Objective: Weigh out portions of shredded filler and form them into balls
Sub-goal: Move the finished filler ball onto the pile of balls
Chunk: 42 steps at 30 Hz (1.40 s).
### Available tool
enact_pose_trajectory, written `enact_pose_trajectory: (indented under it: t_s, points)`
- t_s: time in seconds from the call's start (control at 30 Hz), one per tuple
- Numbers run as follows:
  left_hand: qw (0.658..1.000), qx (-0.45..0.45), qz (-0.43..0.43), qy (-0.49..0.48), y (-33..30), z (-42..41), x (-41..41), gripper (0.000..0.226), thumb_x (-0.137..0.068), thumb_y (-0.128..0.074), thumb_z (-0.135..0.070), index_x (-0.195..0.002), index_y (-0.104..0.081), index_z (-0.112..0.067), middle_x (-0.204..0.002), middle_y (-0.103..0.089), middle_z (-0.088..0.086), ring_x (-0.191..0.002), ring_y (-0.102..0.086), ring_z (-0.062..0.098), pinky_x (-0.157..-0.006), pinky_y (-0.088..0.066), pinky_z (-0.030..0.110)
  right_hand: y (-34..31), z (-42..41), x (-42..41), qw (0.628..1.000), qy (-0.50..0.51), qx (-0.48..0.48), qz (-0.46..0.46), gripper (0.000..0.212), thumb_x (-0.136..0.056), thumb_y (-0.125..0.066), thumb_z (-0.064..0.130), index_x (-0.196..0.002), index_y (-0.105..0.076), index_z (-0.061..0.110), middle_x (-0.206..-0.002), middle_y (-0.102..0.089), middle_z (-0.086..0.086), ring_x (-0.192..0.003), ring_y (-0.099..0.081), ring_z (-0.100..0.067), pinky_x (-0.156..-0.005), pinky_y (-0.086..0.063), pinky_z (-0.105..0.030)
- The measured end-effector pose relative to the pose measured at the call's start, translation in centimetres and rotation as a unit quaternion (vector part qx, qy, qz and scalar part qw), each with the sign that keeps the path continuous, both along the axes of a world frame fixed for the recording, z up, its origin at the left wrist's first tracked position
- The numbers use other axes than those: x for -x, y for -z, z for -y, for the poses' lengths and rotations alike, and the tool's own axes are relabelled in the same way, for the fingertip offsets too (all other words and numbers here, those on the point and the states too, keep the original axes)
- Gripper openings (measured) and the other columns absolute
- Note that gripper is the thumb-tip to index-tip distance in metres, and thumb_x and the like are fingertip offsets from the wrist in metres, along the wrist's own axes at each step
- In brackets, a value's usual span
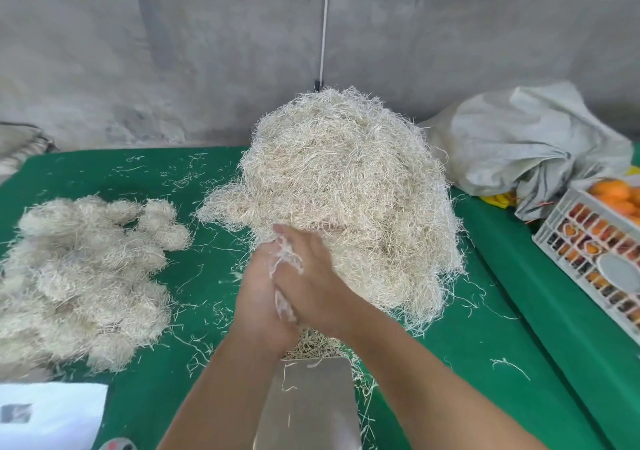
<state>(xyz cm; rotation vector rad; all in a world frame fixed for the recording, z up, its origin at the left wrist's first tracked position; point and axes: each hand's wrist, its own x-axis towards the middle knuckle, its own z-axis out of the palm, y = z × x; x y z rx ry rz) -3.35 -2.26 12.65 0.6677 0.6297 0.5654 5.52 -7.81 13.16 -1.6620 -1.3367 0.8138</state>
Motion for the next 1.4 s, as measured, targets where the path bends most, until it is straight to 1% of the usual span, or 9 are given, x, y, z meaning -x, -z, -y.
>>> enact_pose_trajectory:
  t_s: [0.2, 0.4, 0.5, 0.63, 0.77, 0.93, 1.1, 1.23, 1.4]
  points:
    - [0.994, -0.071, -0.041, -0.075, 0.2, -2.3, 1.5, 0.027, -0.096, -0.066, -0.006, -0.1, -0.063, -0.032, -0.081, -0.071, 0.001, -0.07, -0.072, 0.017, -0.061, -0.06, 0.021, -0.4, 2.6, -0.3, 0.909, 0.12, -0.101, -0.385, 0.039, -0.09, -0.062, 0.06, -0.126, -0.064, 0.046, -0.126, -0.073, 0.01, -0.123, -0.065, -0.013, -0.102, -0.052, -0.043]
    - [0.969, -0.219, -0.108, -0.025, 0.3, 3.1, -1.8, 0.054, -0.11, -0.038, -0.042, -0.07, -0.073, -0.031, -0.056, -0.056, -0.014, -0.049, -0.056, 0.003, -0.052, -0.048, 0.027, -0.2, 1.3, 3.0, 0.917, 0.252, -0.072, -0.302, 0.049, -0.082, -0.072, 0.069, -0.116, -0.071, 0.035, -0.093, -0.079, 0.006, -0.087, -0.077, -0.01, -0.082, -0.063, -0.036]
    - [0.989, -0.128, 0.019, 0.068, 0.2, 3.2, -1.1, 0.037, -0.104, -0.047, -0.053, -0.106, -0.079, -0.036, -0.108, -0.078, -0.002, -0.102, -0.072, 0.011, -0.09, -0.055, 0.033, -1.0, 1.6, 0.9, 0.912, 0.273, -0.131, -0.277, 0.022, -0.097, -0.07, 0.041, -0.093, -0.077, 0.02, -0.079, -0.076, 0.001, -0.075, -0.074, -0.023, -0.068, -0.058, -0.04]
    - [0.991, -0.13, -0.01, 0.0, 1.3, 1.3, 0.7, 0.037, -0.093, -0.064, -0.051, -0.12, -0.074, -0.027, -0.125, -0.073, 0.01, -0.119, -0.069, 0.02, -0.103, -0.053, 0.043, -2.0, 1.5, -1.6, 0.883, 0.312, -0.125, -0.329, 0.016, -0.093, -0.072, 0.052, -0.093, -0.077, 0.036, -0.104, -0.075, -0.024, -0.084, -0.076, -0.024, -0.074, -0.06, -0.041]
    - [0.951, -0.26, -0.141, -0.092, 1.2, 0.6, 1.1, 0.015, -0.094, -0.065, -0.042, -0.095, -0.079, -0.037, -0.09, -0.08, 0.005, -0.092, -0.077, 0.025, -0.085, -0.058, 0.037, -2.3, 1.3, -0.9, 0.874, 0.324, -0.097, -0.35, 0.095, -0.066, -0.076, 0.078, -0.126, -0.053, 0.008, -0.128, -0.066, -0.029, -0.109, -0.07, -0.044, -0.099, -0.055, -0.061]
    - [0.95, -0.269, -0.047, 0.15, 0.2, -0.6, 3.2, 0.034, -0.092, -0.07, -0.048, -0.12, -0.075, -0.03, -0.113, -0.077, 0.006, -0.102, -0.075, 0.03, -0.084, -0.061, 0.035, -1.7, 1.5, -3.6, 0.843, 0.408, -0.098, -0.337, 0.057, -0.093, -0.069, 0.058, -0.112, -0.048, 0.009, -0.129, -0.059, -0.03, -0.093, -0.067, -0.025, -0.09, -0.044, -0.033]
    - [0.985, -0.148, -0.07, -0.051, 1.5, 0.1, 1.0, 0.03, -0.094, -0.069, -0.049, -0.117, -0.071, -0.03, -0.099, -0.074, 0.002, -0.1, -0.071, 0.019, -0.087, -0.058, 0.039, -0.6, 1.1, -2.6, 0.87, 0.379, -0.07, -0.307, 0.043, -0.094, -0.069, 0.055, -0.096, -0.054, 0.015, -0.095, -0.059, -0.03, -0.087, -0.069, -0.032, -0.08, -0.059, -0.06]
    - [0.993, -0.049, -0.088, 0.062, -0.1, 2.5, -2.0, 0.07, -0.079, -0.072, -0.075, -0.128, -0.068, -0.026, -0.115, -0.077, 0.006, -0.106, -0.075, 0.021, -0.085, -0.059, 0.04, 1.4, 0.6, -0.3, 0.936, 0.282, -0.07, -0.198, 0.04, -0.102, -0.059, 0.047, -0.072, -0.061, 0.021, -0.051, -0.059, 0.006, -0.048, -0.059, -0.009, -0.051, -0.044, -0.032]
    - [0.99, -0.094, -0.096, 0.05, -1.2, 1.5, -2.8, 0.051, -0.091, -0.063, -0.066, -0.117, -0.07, -0.022, -0.107, -0.078, 0.003, -0.098, -0.076, 0.015, -0.082, -0.056, 0.035, 2.8, 0.3, -0.6, 0.966, 0.237, -0.104, 0.015, 0.037, -0.095, -0.045, 0.051, -0.132, -0.043, 0.052, -0.138, -0.039, 0.015, -0.129, -0.032, -0.002, -0.105, -0.034, -0.029]
